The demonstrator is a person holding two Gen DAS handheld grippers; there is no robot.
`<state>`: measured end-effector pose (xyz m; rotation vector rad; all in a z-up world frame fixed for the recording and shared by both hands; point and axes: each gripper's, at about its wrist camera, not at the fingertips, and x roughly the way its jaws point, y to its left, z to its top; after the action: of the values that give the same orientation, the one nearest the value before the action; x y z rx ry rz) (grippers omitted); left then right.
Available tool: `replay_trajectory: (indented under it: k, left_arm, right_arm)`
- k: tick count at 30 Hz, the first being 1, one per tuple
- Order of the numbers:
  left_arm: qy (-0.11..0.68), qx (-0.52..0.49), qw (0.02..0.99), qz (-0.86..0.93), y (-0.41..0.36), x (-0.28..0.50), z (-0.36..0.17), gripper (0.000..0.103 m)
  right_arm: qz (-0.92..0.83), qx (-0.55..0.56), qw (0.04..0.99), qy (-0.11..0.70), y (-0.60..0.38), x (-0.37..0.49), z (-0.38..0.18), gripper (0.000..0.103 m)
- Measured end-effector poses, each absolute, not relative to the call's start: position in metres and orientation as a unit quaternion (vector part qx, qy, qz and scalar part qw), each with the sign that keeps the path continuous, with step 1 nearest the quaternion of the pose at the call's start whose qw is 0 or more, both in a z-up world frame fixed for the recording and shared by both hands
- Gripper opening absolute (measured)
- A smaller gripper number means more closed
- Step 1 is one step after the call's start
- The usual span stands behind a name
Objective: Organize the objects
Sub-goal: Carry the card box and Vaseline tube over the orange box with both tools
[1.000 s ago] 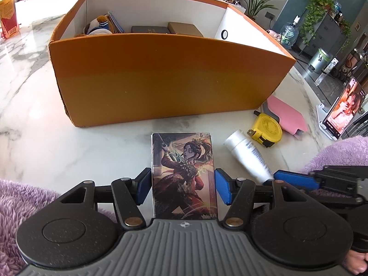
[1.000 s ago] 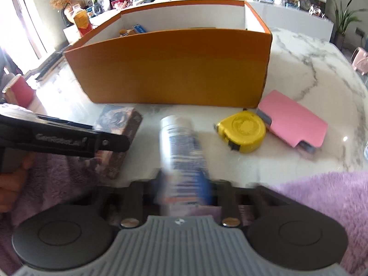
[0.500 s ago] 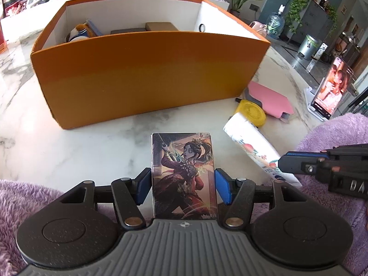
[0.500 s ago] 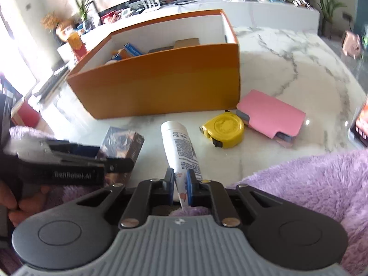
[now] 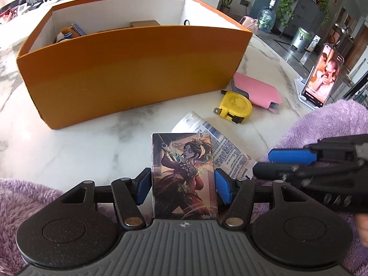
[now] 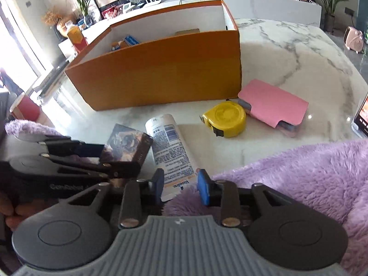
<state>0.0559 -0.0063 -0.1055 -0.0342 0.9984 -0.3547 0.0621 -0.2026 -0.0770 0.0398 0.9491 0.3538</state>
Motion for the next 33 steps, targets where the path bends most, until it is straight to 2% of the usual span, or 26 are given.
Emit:
replay_trajectory:
  k: [4, 7, 18, 20, 21, 23, 27, 29, 33]
  left_arm:
    - [0.477, -0.029, 0.865, -0.154, 0.001, 0.058, -0.104, 0.068]
    - [0.476, -0.032, 0.866, -0.15, 0.004, 0.059, -0.104, 0.068]
    - [0.477, -0.031, 0.865, -0.152, 0.005, 0.06, -0.103, 0.068]
    - [0.476, -0.03, 0.866, -0.151, 0.005, 0.059, -0.103, 0.068]
    - [0.476, -0.03, 0.866, -0.151, 0.005, 0.059, -0.103, 0.068]
    - [0.476, -0.031, 0.866, -0.148, 0.006, 0.059, -0.103, 0.068]
    - [0.474, -0.034, 0.869, -0.141, 0.009, 0.059, -0.101, 0.068]
    - [0.471, -0.035, 0.87, -0.138, 0.012, 0.059, -0.098, 0.068]
    - [0.466, -0.043, 0.874, -0.131, 0.017, 0.061, -0.091, 0.068]
  right_arm:
    - [0.197, -0.109, 0.883, 0.412, -0.171, 0.043, -0.083, 0.044]
    - [0.208, -0.199, 0.877, 0.385, -0.15, 0.029, -0.091, 0.044]
    - [0.18, -0.329, 0.848, 0.375, -0.128, 0.023, -0.123, 0.043]
    - [0.177, -0.34, 0.845, 0.373, -0.126, 0.024, -0.125, 0.029]
    - [0.175, -0.343, 0.845, 0.371, -0.126, 0.024, -0.125, 0.028]
    - [0.171, -0.34, 0.849, 0.365, -0.129, 0.025, -0.123, 0.017]
    - [0.174, -0.321, 0.862, 0.35, -0.136, 0.025, -0.11, 0.009]
    - [0.171, -0.315, 0.872, 0.334, -0.139, 0.024, -0.099, 0.001]
    - [0.173, -0.269, 0.892, 0.319, -0.152, 0.034, -0.072, 0.0]
